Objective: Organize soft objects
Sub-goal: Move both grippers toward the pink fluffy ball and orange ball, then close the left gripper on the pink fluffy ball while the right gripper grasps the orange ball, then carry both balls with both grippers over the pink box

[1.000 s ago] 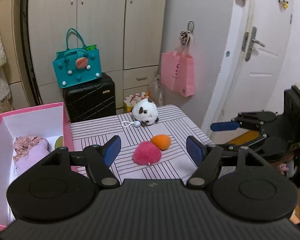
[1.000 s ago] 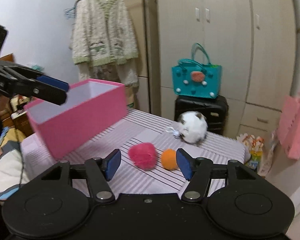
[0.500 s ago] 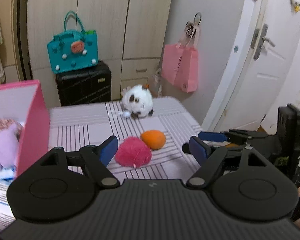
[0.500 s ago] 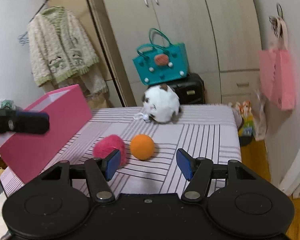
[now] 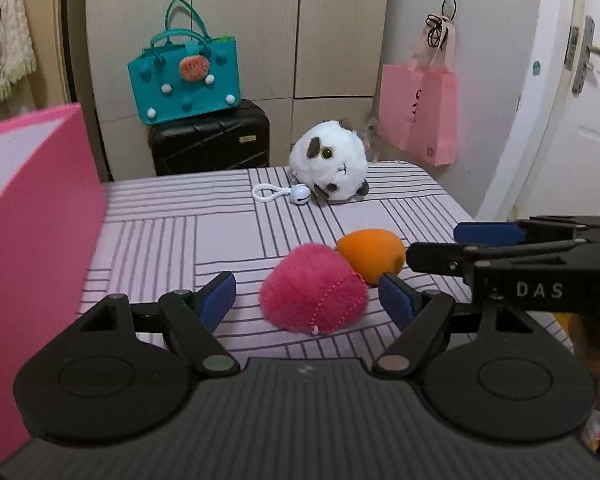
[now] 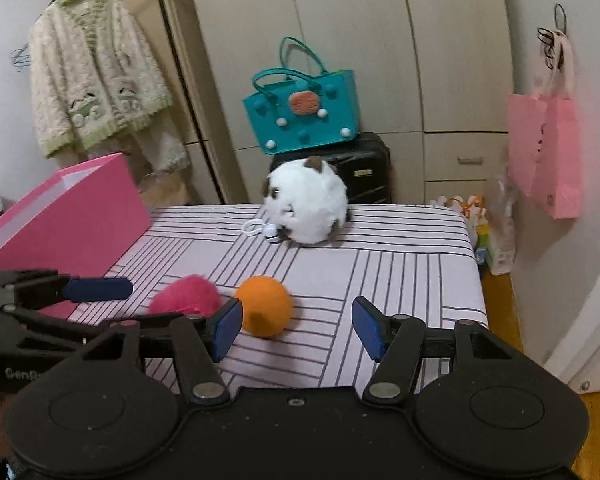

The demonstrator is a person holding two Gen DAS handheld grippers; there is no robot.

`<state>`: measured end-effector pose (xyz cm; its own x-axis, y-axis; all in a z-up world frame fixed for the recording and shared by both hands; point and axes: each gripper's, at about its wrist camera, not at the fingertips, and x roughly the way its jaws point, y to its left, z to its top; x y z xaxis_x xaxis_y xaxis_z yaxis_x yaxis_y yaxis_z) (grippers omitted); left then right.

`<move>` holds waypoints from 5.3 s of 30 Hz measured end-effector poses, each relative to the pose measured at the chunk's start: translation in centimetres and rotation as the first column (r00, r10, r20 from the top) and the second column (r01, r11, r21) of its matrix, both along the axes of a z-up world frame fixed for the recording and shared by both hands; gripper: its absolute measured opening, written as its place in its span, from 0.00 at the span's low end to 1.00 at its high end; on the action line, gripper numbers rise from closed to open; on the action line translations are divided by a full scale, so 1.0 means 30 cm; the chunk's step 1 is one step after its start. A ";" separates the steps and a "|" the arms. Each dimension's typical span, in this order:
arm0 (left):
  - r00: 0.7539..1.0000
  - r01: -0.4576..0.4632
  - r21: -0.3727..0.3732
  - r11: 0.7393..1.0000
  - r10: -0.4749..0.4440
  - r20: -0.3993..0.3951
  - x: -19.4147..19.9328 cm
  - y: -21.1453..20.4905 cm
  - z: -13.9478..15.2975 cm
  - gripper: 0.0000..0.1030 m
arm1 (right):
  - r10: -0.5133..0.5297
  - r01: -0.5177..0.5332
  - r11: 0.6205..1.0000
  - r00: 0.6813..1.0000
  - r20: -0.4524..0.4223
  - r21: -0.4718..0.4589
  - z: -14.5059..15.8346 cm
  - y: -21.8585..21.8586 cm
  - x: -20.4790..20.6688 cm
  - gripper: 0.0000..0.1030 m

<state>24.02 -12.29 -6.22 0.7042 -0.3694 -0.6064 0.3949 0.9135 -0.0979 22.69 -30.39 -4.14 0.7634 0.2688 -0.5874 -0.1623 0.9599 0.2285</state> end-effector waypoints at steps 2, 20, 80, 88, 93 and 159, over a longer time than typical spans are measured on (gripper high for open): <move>1.000 0.006 -0.032 0.999 -0.006 -0.014 0.008 0.008 -0.010 0.76 | -0.009 0.010 0.999 1.000 -0.015 0.041 -0.003 -0.014 0.010 0.64; 1.000 -0.017 -0.013 1.000 0.017 -0.013 0.059 -0.054 -0.088 0.76 | -0.037 0.047 0.986 0.997 -0.061 0.157 -0.015 -0.014 0.068 0.66; 0.999 -0.039 0.010 0.999 0.039 -0.003 -0.174 0.247 0.167 0.51 | 0.158 -0.158 0.987 0.987 0.023 -0.032 0.096 0.194 -0.229 0.42; 0.999 0.000 -0.029 1.000 -0.001 -0.035 -0.207 0.357 0.242 0.51 | 0.169 -0.168 0.986 0.985 0.023 -0.019 0.142 0.250 -0.256 0.43; 0.999 0.049 -0.065 0.997 -0.048 0.011 -0.266 0.428 0.340 0.51 | 0.188 -0.188 0.982 0.982 0.018 -0.027 0.203 0.287 -0.255 0.43; 0.961 0.168 0.309 0.936 -0.086 -0.262 0.200 0.824 0.175 0.56 | 0.766 -0.822 0.425 0.550 -0.333 -0.379 0.152 1.105 0.222 0.44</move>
<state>30.03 12.43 -0.97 0.4821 -0.1999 -0.8530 0.5115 0.8547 0.0888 29.36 2.75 0.41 0.2860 0.4162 -0.8632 -0.9122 0.3939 -0.1123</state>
